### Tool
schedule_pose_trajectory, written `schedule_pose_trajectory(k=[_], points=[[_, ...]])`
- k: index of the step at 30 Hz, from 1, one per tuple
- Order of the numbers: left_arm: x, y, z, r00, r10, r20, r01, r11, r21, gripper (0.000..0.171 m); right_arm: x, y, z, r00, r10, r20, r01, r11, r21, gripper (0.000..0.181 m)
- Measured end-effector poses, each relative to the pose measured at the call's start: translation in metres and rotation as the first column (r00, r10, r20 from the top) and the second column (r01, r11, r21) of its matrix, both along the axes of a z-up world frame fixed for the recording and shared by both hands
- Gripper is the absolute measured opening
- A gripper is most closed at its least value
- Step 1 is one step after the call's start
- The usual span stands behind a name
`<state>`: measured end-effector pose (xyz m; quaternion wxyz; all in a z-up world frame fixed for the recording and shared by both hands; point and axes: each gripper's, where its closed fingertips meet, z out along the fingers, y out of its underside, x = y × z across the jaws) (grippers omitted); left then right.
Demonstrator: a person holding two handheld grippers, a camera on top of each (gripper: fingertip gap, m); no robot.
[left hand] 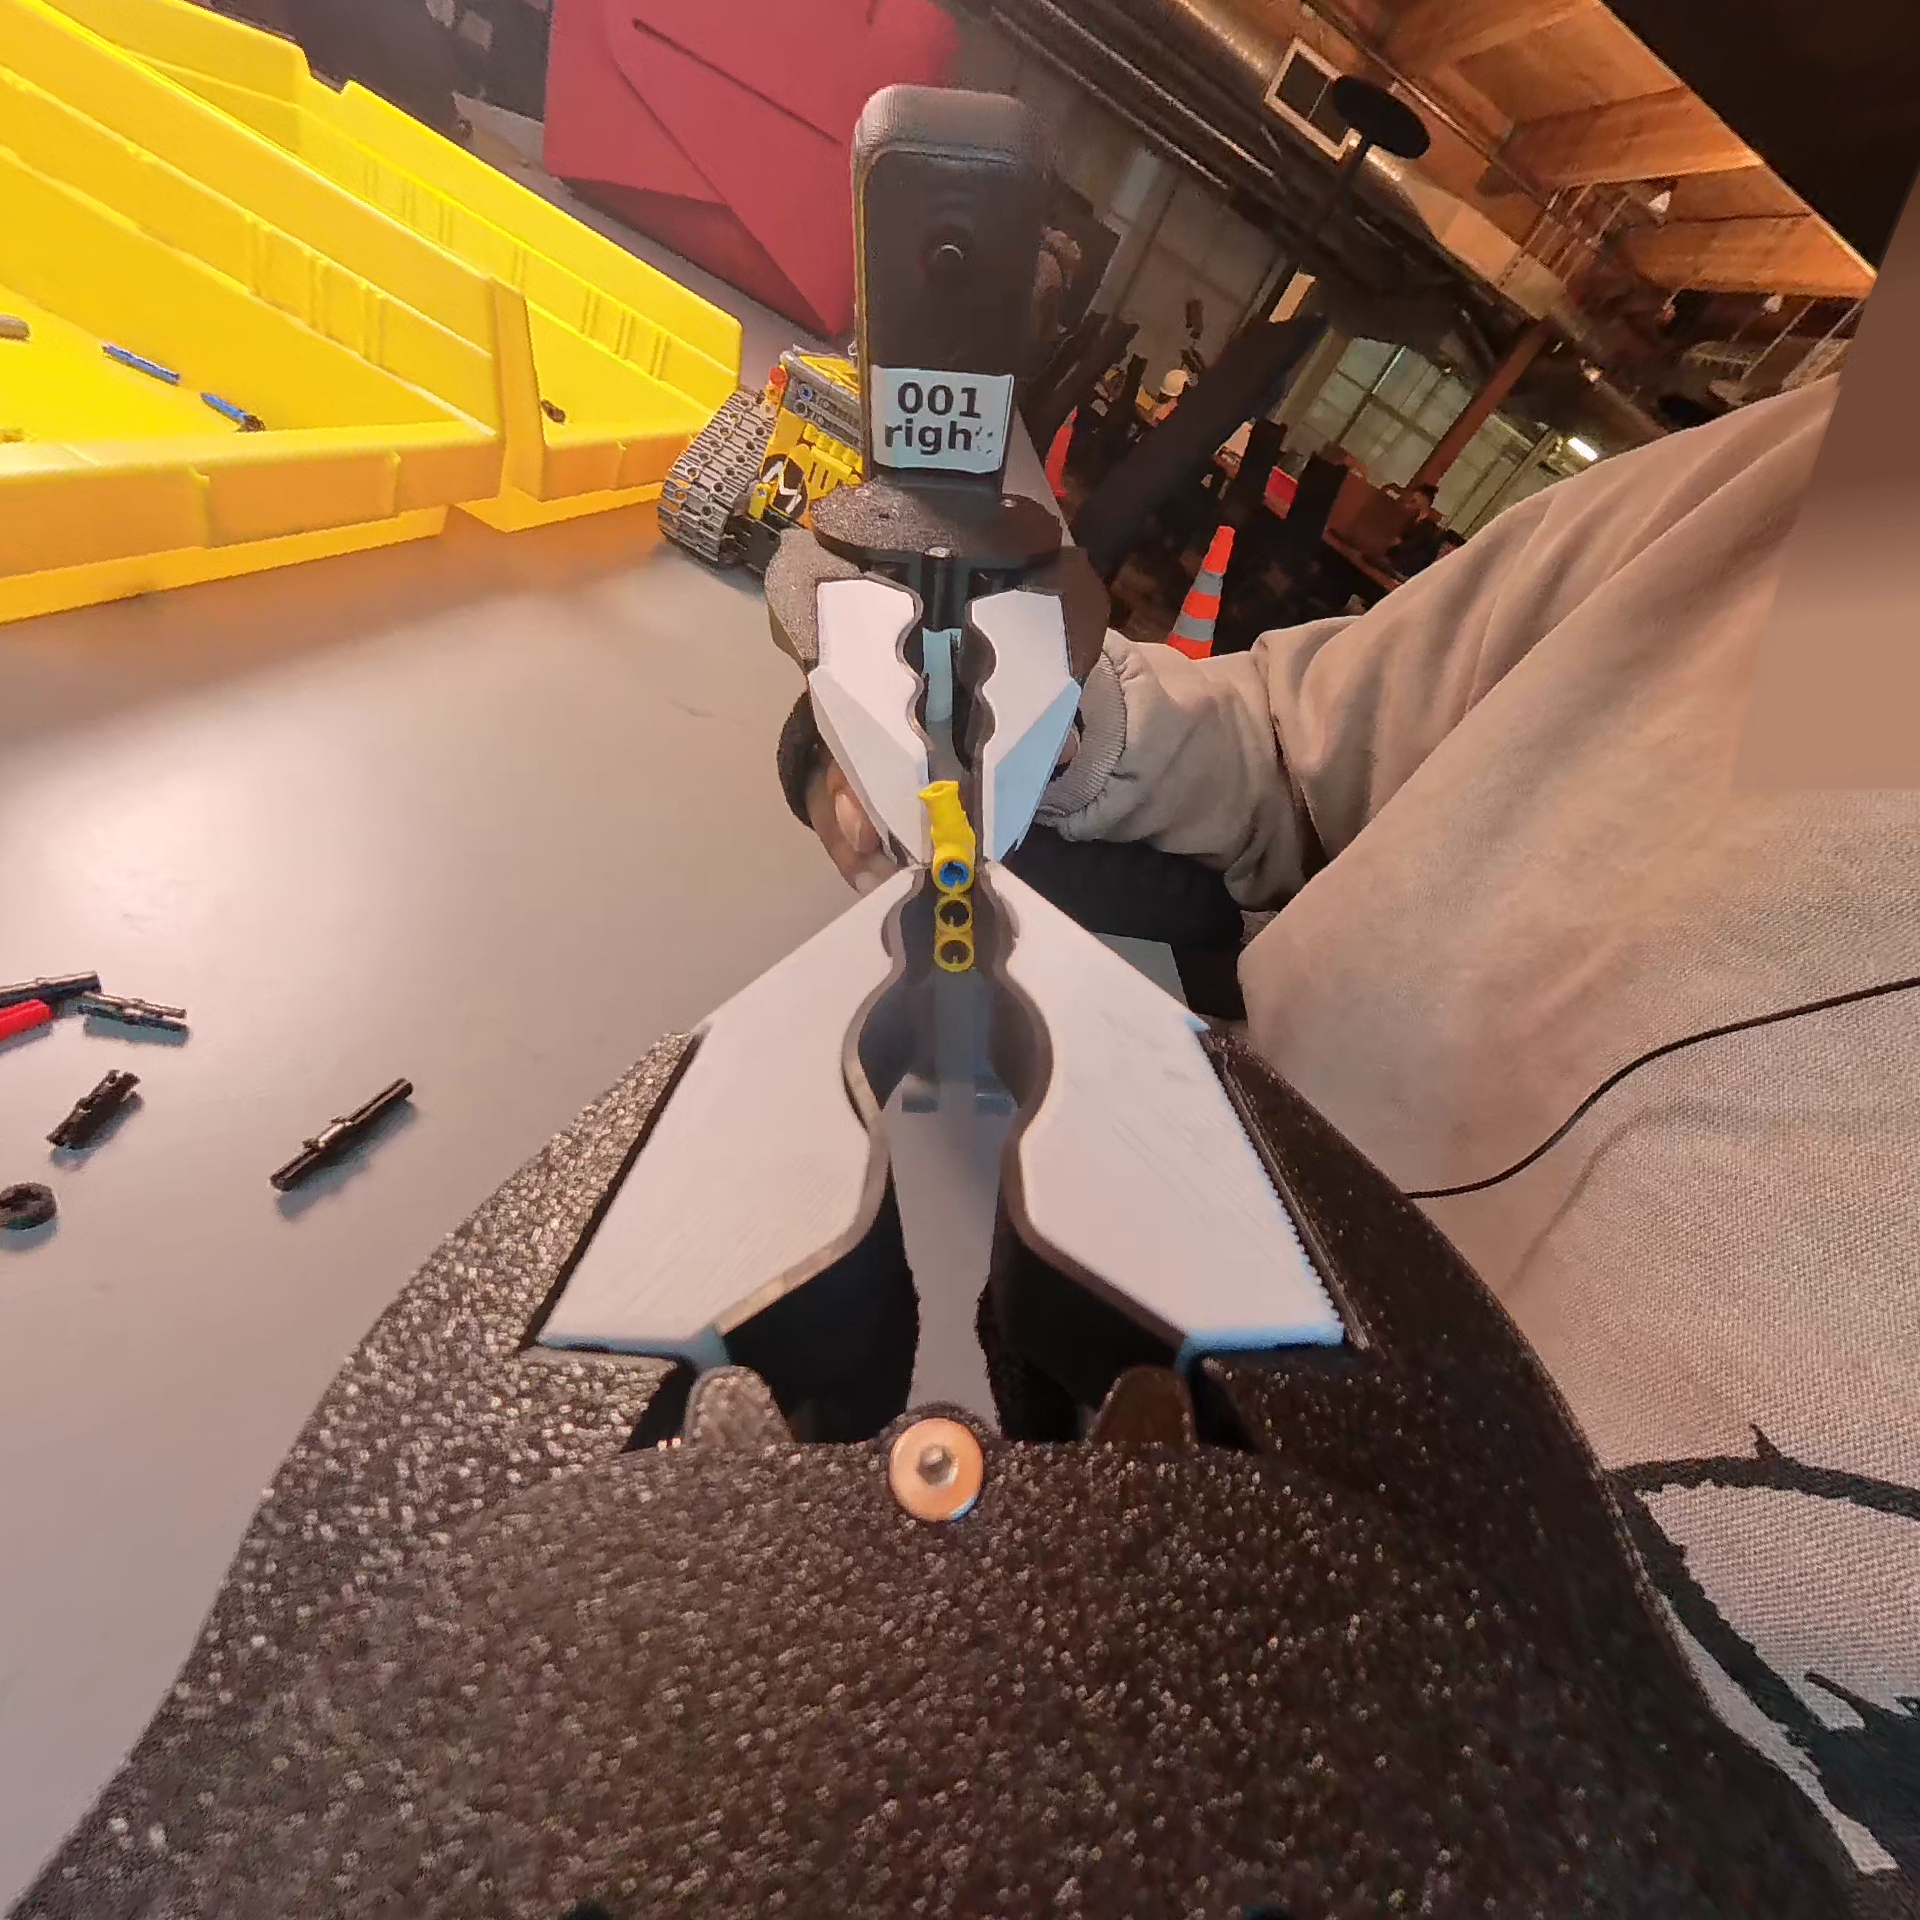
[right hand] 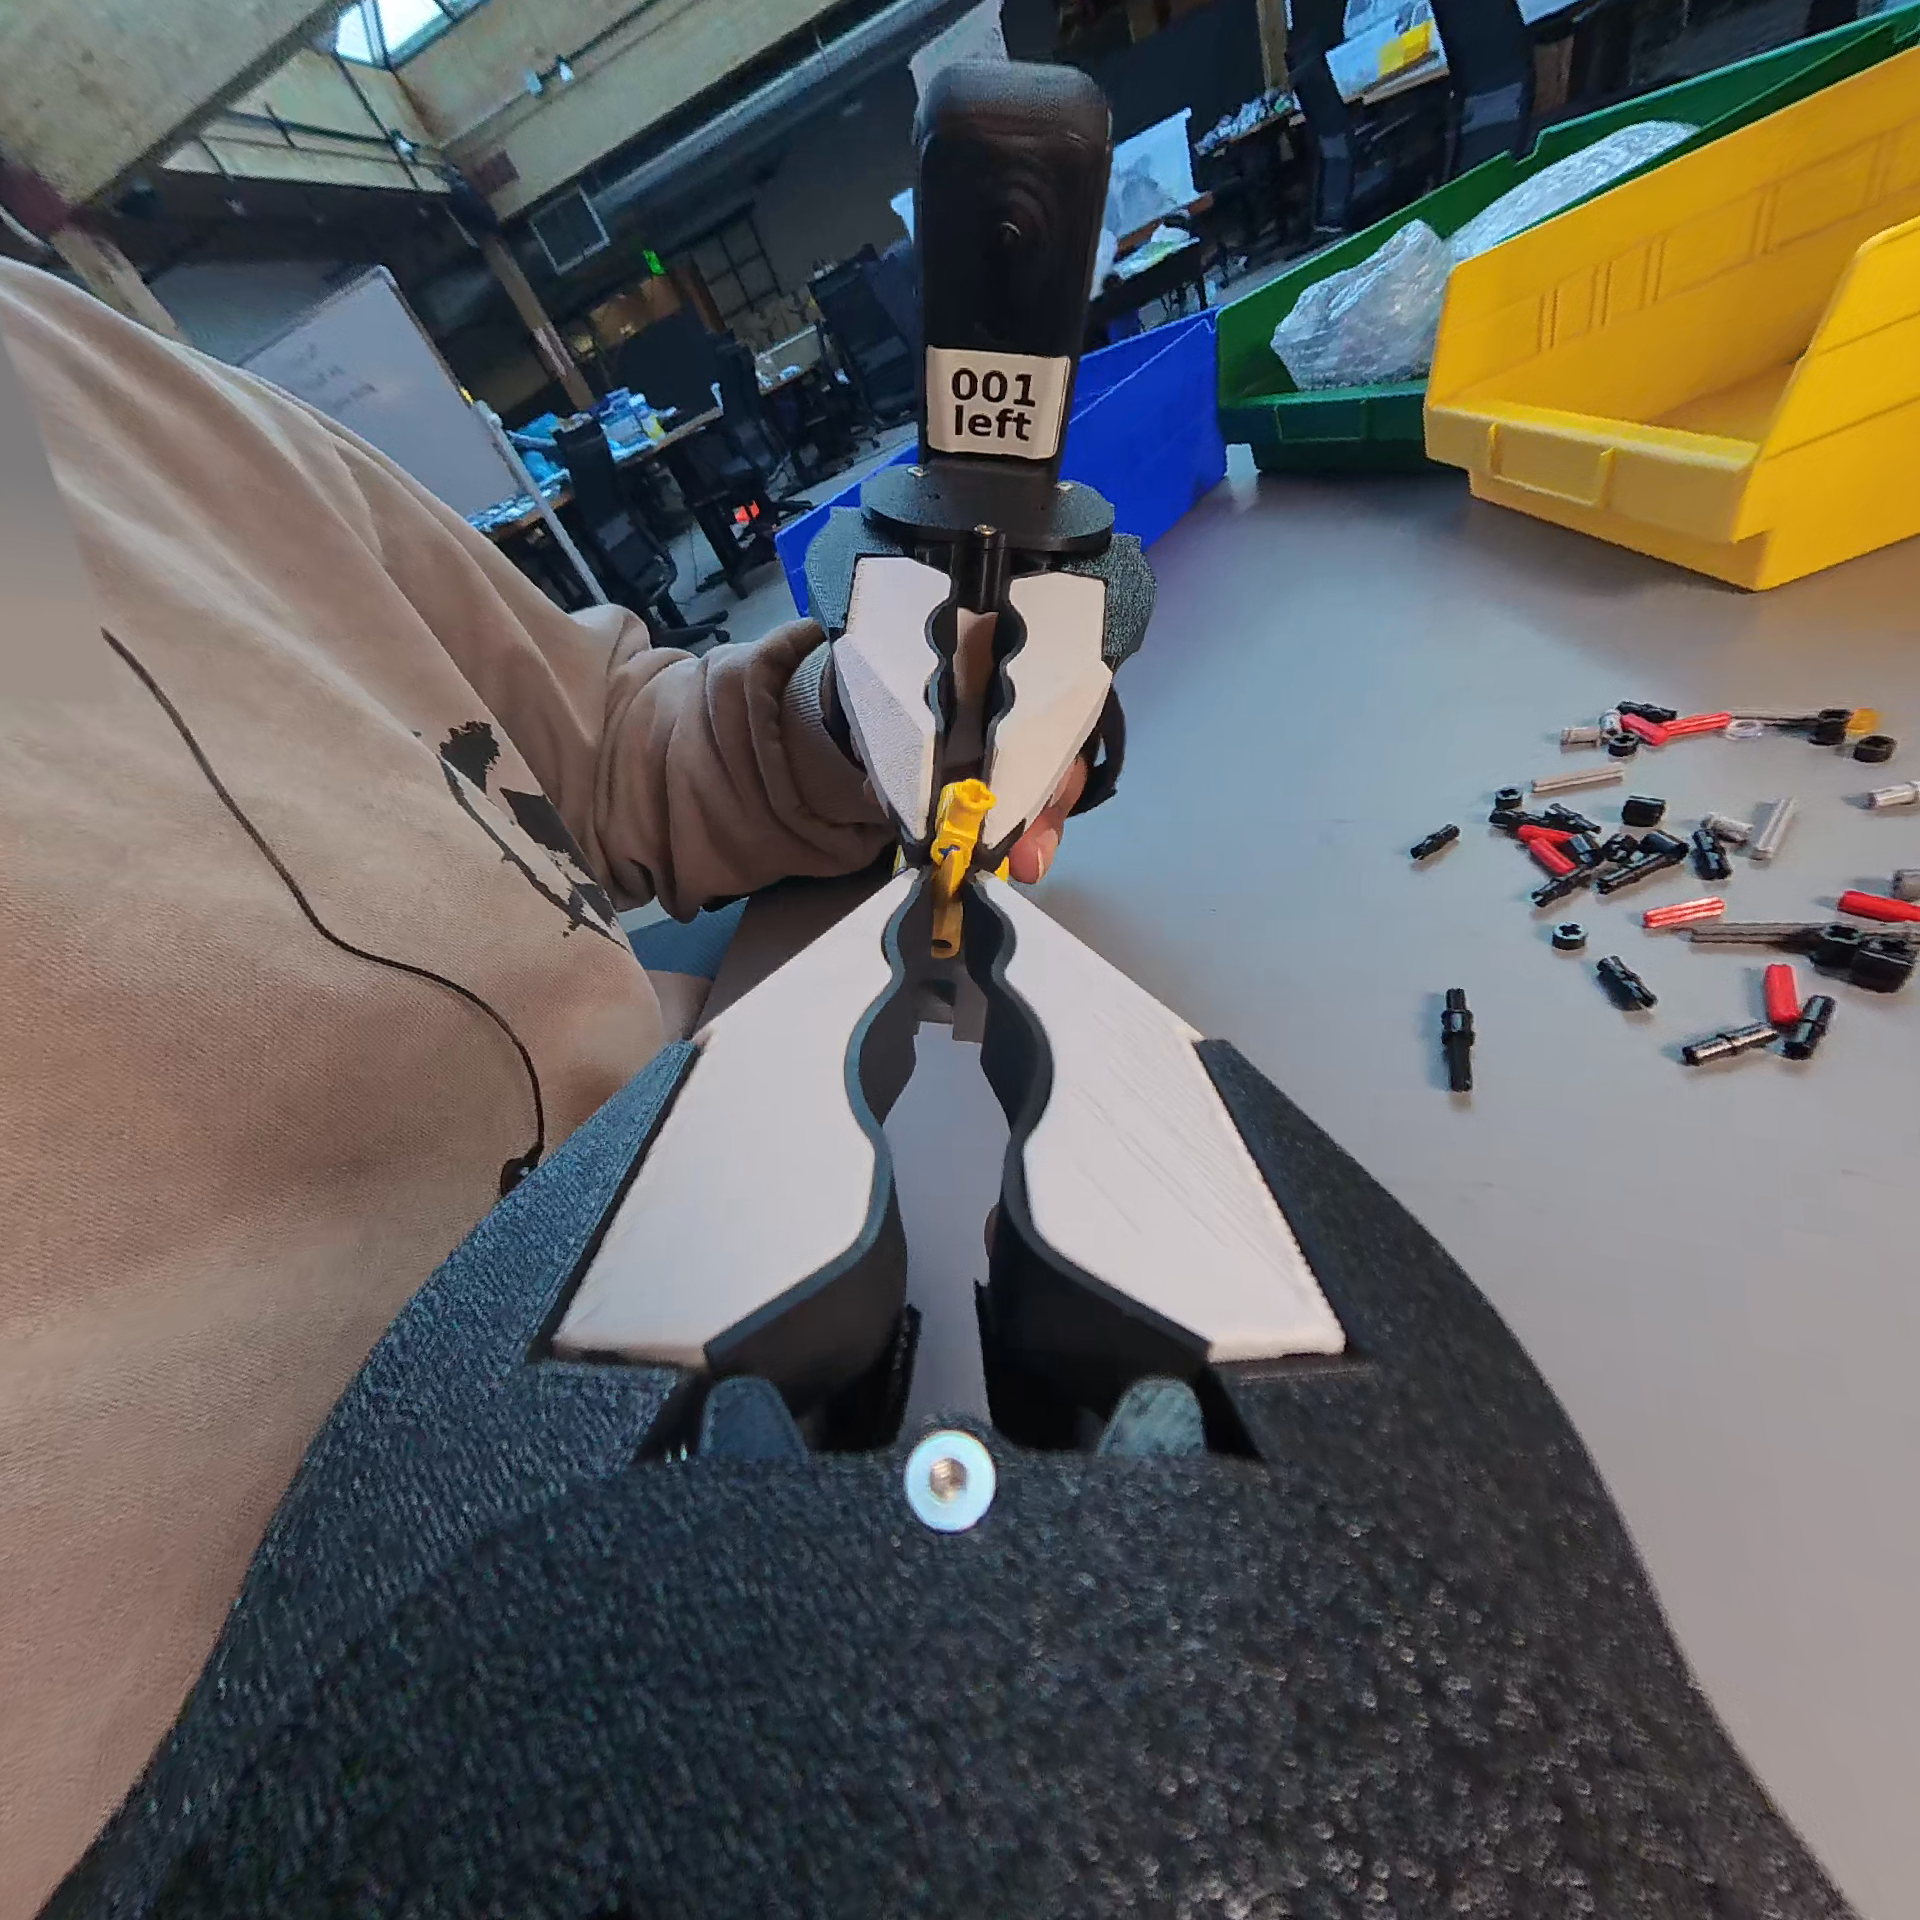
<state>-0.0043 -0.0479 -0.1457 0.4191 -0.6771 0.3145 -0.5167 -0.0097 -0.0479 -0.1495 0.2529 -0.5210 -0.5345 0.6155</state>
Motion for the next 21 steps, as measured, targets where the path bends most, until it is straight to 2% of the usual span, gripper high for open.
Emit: schedule_pose_trajectory(k=[6, 9, 10, 15, 16, 17, 21], points=[[0.001, -0.007, -0.001, 0.999, -0.032, -0.024, 0.032, 0.999, 0.008, 0.006, 0.009, -0.006, -0.002, 0.998, 0.061, 0.017, -0.062, 0.998, 0.027, 0.000], [-0.042, 0.012, 0.012, 0.994, 0.103, 0.043, -0.103, 0.995, 0.008, 0.006, 0.033, 0.022, 0.005, 1.000, -0.006, -0.019, 0.006, 1.000, 0.024, 0.000], [-0.046, 0.015, 0.013, 0.992, 0.116, 0.046, -0.116, 0.993, 0.012, 0.006, 0.036, 0.027, 0.007, 0.999, -0.024, -0.025, 0.025, 0.999, 0.029, 0.000], [-0.019, 0.009, 0.000, 0.998, 0.046, 0.050, -0.045, 0.999, -0.030, 0.006, 0.016, 0.013, 0.006, 0.999, -0.028, -0.032, 0.030, 0.998, 0.064, 0.000], [-0.015, 0.007, 0.000, 0.998, 0.036, 0.051, -0.035, 0.999, -0.030, 0.006, 0.013, 0.009, 0.006, 0.999, -0.026, -0.035, 0.027, 0.998, 0.055, 0.015], [-0.012, 0.006, 0.000, 0.998, 0.025, 0.056, -0.023, 0.999, -0.029, 0.006, 0.009, 0.006, 0.004, 0.999, -0.023, -0.025, 0.025, 0.999, 0.045, 0.022], [-0.001, 0.001, 0.003, 0.998, 0.013, 0.056, -0.013, 1.000, -0.001, 0.006, 0.002, 0.002, 0.001, 0.999, -0.026, -0.025, 0.027, 0.999, 0.027, 0.005]])
